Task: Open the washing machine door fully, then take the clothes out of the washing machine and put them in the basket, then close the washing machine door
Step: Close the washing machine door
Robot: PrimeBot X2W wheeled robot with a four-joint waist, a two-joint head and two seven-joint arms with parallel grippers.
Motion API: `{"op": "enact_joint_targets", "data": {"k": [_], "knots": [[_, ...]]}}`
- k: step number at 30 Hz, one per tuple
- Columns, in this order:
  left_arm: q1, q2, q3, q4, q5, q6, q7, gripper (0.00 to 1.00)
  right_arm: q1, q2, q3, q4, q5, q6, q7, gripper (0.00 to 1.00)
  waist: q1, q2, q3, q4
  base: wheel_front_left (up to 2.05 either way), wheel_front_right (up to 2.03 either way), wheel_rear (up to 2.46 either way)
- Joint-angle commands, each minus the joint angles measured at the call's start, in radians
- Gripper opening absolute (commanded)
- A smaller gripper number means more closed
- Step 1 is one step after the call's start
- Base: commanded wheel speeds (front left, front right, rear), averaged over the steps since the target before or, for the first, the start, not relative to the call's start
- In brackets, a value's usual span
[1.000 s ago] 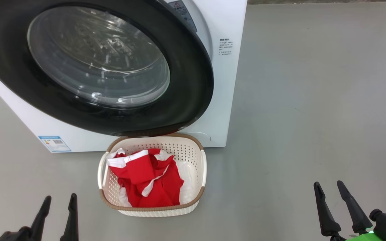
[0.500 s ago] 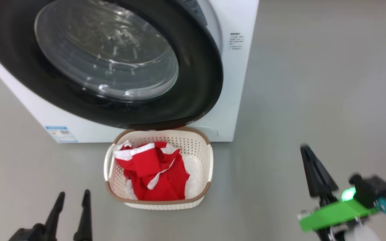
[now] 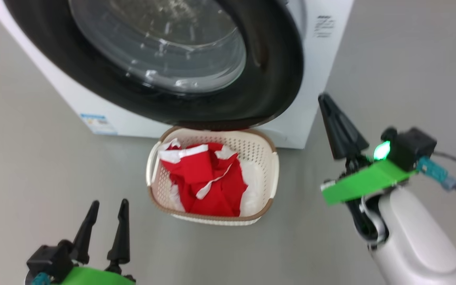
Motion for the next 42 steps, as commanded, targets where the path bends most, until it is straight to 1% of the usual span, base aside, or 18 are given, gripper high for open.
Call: {"op": "enact_joint_targets", "data": {"k": [1,8,17,27,32,39,42], "knots": [[-0.041,0.009,0.025,-0.028,-0.012,0.001,-0.005,1.0,-0.049,0.003,0.022,-0.009,0.005,0.008,-0.006,0.0,0.0,0.0,0.05,0.048,0.0,0.0,0.0],[-0.087,0.0,0.001,-0.027,-0.03,0.001,-0.005,1.0,-0.164,-0.019,0.015,0.064,-0.002,0.008,-0.006,0.0,0.0,0.0,0.13,0.099,0.0,0.0,0.0],[-0.161,-0.007,-0.029,-0.03,-0.057,0.001,-0.005,1.0,-0.288,-0.023,-0.003,0.126,-0.024,0.008,-0.006,0.0,0.0,0.0,0.236,0.143,0.0,0.0,0.0],[-0.217,-0.008,-0.043,-0.035,-0.093,0.001,-0.005,1.0,-0.405,-0.014,-0.05,0.148,-0.036,0.008,-0.006,0.0,0.0,0.0,0.305,0.165,0.0,0.0,0.0],[-0.237,-0.008,-0.048,-0.043,-0.109,0.001,-0.005,1.0,-0.468,-0.011,-0.095,0.153,-0.051,0.008,-0.006,0.0,0.0,0.0,0.336,0.173,0.0,0.0,0.0],[-0.253,-0.008,-0.043,-0.045,-0.12,0.001,-0.005,1.0,-0.523,-0.002,-0.152,0.149,-0.069,0.008,-0.006,0.0,0.0,0.0,0.352,0.179,0.0,0.0,0.0],[-0.254,-0.008,-0.037,-0.044,-0.119,0.001,-0.005,1.0,-0.529,0.003,-0.16,0.146,-0.074,0.008,-0.006,0.0,0.0,0.0,0.349,0.176,0.0,0.0,0.0]]}}
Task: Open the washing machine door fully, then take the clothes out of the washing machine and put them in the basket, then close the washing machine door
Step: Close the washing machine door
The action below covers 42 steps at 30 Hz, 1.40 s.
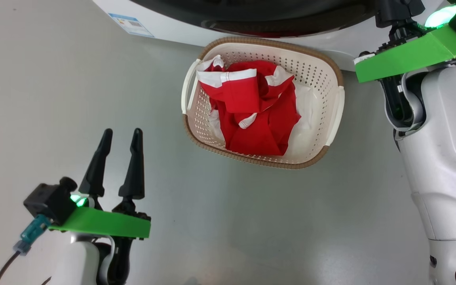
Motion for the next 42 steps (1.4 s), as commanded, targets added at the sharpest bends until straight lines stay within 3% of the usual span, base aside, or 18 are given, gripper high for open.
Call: {"op": "enact_joint_targets", "data": {"k": [1,13,14,15,16,19,20,22,42], "knots": [[0.0,0.026,0.038,-0.023,-0.002,0.001,-0.005,1.0,-0.044,0.004,-0.015,-0.031,-0.001,-0.014,-0.006,0.0,0.0,-0.0001,-0.008,-0.003,0.0,0.0,0.0],[0.044,0.026,0.081,-0.011,0.054,0.001,-0.005,1.0,0.17,0.011,0.098,-0.046,0.021,-0.014,-0.006,0.0,0.0,-0.0001,-0.123,-0.065,0.0,0.0,0.0],[0.051,0.026,0.086,-0.012,0.06,0.001,-0.005,1.0,0.193,0.011,0.106,-0.051,0.025,-0.014,-0.006,0.11,0.0,-0.0001,-0.134,-0.073,0.0,0.0,0.0],[0.051,0.026,0.086,-0.012,0.06,0.001,-0.005,1.0,0.193,0.011,0.106,-0.051,0.025,-0.014,-0.006,0.11,0.0,-0.0001,-0.134,-0.073,0.0,0.0,0.0],[0.058,0.028,0.091,-0.013,0.065,0.001,-0.005,1.0,0.215,0.011,0.112,-0.056,0.029,-0.014,-0.006,0.25,0.0,-0.0001,-0.146,-0.08,0.0,0.0,0.0],[0.083,0.038,0.101,-0.012,0.077,0.001,-0.005,1.0,0.284,0.012,0.115,-0.069,0.039,-0.014,-0.006,0.55,0.0,-0.0001,-0.184,-0.104,0.0,0.0,0.0],[0.091,0.042,0.104,-0.01,0.081,0.001,-0.005,1.0,0.306,0.012,0.115,-0.073,0.042,-0.014,-0.006,0.8,0.0,-0.0001,-0.196,-0.112,0.0,0.0,0.0],[0.107,0.048,0.105,-0.008,0.086,0.001,-0.005,1.0,0.348,0.013,0.115,-0.083,0.048,-0.014,-0.006,1.0,0.0,-0.0001,-0.22,-0.126,0.0,0.0,0.0],[0.223,0.107,0.118,-0.006,0.108,0.001,-0.005,1.0,0.679,0.006,0.059,-0.135,0.07,-0.014,-0.006,1.0,0.0,-0.0001,-0.383,-0.232,0.0,0.0,0.0]]}}
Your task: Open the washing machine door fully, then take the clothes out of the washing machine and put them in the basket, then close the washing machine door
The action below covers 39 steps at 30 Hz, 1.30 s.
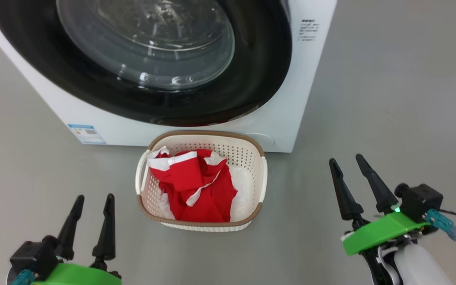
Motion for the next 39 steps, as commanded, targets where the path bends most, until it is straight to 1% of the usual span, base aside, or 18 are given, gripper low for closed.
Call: {"op": "enact_joint_targets", "data": {"k": [1,12,23,31,39], "knots": [[0.006,0.027,0.032,-0.021,0.011,0.001,-0.005,1.0,0.016,0.002,0.01,-0.031,0.005,-0.001,-0.006,1.0,0.0,0.0,-0.024,-0.027,0.0,0.0,0.0],[0.045,0.055,0.031,-0.025,0.021,0.001,-0.005,1.0,0.131,-0.019,-0.04,-0.066,0.005,-0.001,-0.006,1.0,0.0,0.0,-0.055,-0.084,0.0,0.0,0.0],[0.08,0.057,0.044,-0.035,0.043,0.001,-0.005,1.0,0.218,-0.028,-0.127,-0.102,0.002,-0.001,-0.006,1.0,0.0,0.0,-0.079,-0.12,0.0,0.0,0.0],[0.094,0.054,0.052,-0.047,0.04,0.001,-0.005,1.0,0.268,-0.03,-0.164,-0.125,0.003,-0.001,-0.006,1.0,0.0,0.0,-0.085,-0.127,0.0,0.0,0.0],[0.096,0.052,0.058,-0.054,0.039,0.001,-0.005,1.0,0.276,-0.021,-0.179,-0.133,0.0,-0.001,-0.006,1.0,0.0,0.0,-0.083,-0.129,0.0,0.0,0.0]]}}
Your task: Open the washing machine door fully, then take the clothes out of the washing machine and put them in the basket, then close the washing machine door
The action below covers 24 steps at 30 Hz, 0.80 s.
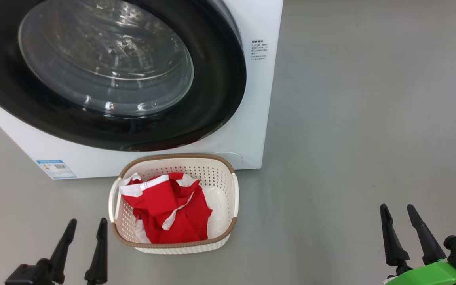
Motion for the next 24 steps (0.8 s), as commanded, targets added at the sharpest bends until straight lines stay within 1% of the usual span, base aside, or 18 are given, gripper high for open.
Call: {"op": "enact_joint_targets", "data": {"k": [1,10,11,13,17,21,24], "knots": [[-0.012,0.018,0.037,-0.028,0.002,0.001,-0.005,1.0,-0.003,-0.011,0.015,-0.027,-0.001,-0.001,-0.006,1.0,0.0,0.0,0.001,0.0,0.0,0.0,0.0],[-0.017,0.02,0.034,-0.021,-0.006,0.001,-0.005,1.0,-0.005,-0.005,0.012,-0.03,-0.003,-0.001,-0.006,1.0,0.0,0.0,0.004,0.004,0.0,0.0,0.0],[0.0,0.0,-0.001,0.003,-0.002,0.0,0.0,0.0,0.0,0.009,-0.009,-0.003,0.0,0.0,0.0,0.0,0.0,0.0,0.004,0.004,0.0,0.0,0.0],[0.001,-0.006,-0.003,0.02,-0.004,0.0,0.002,0.0,0.0,0.013,-0.008,0.012,0.002,0.0,0.001,0.0,0.0,0.0,0.004,0.004,0.0,0.0,0.0],[0.003,-0.037,-0.013,0.071,-0.004,0.0,0.002,0.0,0.0,0.03,-0.006,0.066,0.002,0.0,0.002,0.0,0.0,0.0,0.004,0.004,0.0,0.0,0.0],[0.002,-0.038,-0.01,0.068,-0.035,0.0,0.011,0.0,-0.003,0.03,-0.006,0.062,0.031,0.0,0.01,0.0,0.0003,0.0,0.002,0.004,0.0,0.0,0.0],[0.001,-0.039,-0.008,0.066,-0.066,0.0,0.02,0.0,-0.006,0.029,-0.006,0.06,0.06,0.0,0.018,0.0,0.0022,0.0,-0.003,0.004,0.0,0.0,0.0]]}}
